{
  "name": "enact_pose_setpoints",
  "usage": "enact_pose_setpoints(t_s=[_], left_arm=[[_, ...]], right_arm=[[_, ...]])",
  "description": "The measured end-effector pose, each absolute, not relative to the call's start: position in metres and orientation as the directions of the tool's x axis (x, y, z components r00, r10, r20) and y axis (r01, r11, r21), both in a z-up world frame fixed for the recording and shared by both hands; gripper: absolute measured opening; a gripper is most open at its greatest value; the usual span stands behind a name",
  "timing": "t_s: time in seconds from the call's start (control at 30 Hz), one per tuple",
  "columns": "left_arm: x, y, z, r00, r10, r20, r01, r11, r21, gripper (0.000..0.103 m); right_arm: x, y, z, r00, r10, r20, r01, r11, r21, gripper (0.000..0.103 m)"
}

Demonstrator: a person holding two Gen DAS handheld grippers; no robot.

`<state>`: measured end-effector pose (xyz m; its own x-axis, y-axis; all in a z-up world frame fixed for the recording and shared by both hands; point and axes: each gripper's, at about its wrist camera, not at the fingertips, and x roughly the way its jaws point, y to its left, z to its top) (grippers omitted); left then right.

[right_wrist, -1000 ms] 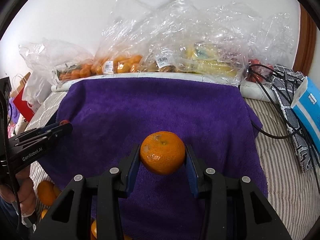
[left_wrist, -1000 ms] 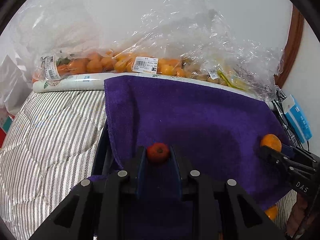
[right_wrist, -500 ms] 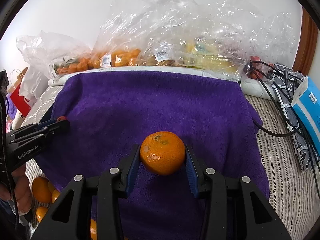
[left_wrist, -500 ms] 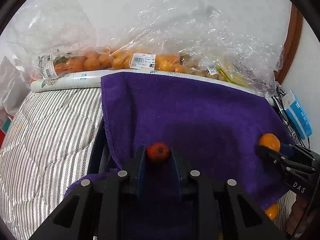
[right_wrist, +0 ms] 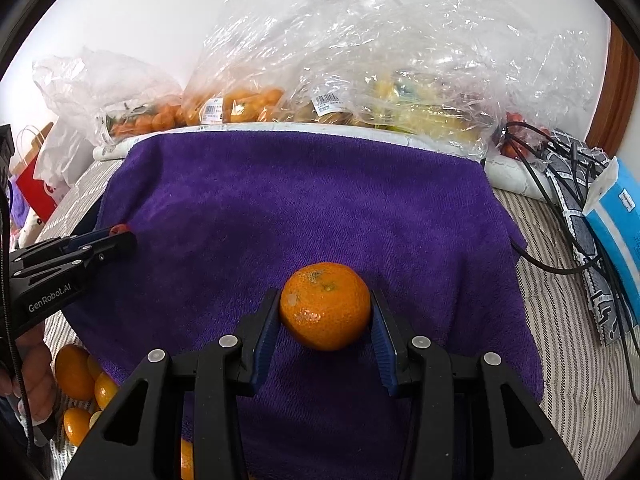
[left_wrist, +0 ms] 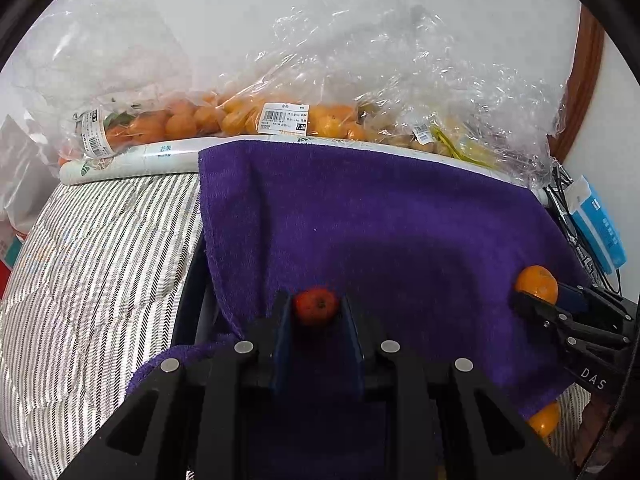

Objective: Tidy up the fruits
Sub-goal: 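Lower and release the orange with the right tool while the left tool releases the tomato onto the towel, then withdraw both open tools from the towel back toward the fruit pile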

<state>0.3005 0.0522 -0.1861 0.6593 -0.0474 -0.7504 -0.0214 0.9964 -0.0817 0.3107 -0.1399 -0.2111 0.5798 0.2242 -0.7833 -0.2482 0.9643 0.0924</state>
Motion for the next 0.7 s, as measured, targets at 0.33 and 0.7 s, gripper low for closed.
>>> enact_pose_setpoints(t_s=[0.33,0.7], left_arm=[[0.289,0.052,-0.170,0.714,-0.065,-0.697,-0.013,0.994,-0.106,0.056],[0.274,0.049,-0.153,0.773,-0.045,-0.633,-0.029,0.994,-0.106,0.058]], right_arm=[[0.304,-0.147,-0.195,0.630,0.227,-0.742,-0.239,0.967,0.093,0.060],[0.287,-0.147,-0.181,0.707,0.202,-0.678,-0.229,0.972,0.051,0.066]])
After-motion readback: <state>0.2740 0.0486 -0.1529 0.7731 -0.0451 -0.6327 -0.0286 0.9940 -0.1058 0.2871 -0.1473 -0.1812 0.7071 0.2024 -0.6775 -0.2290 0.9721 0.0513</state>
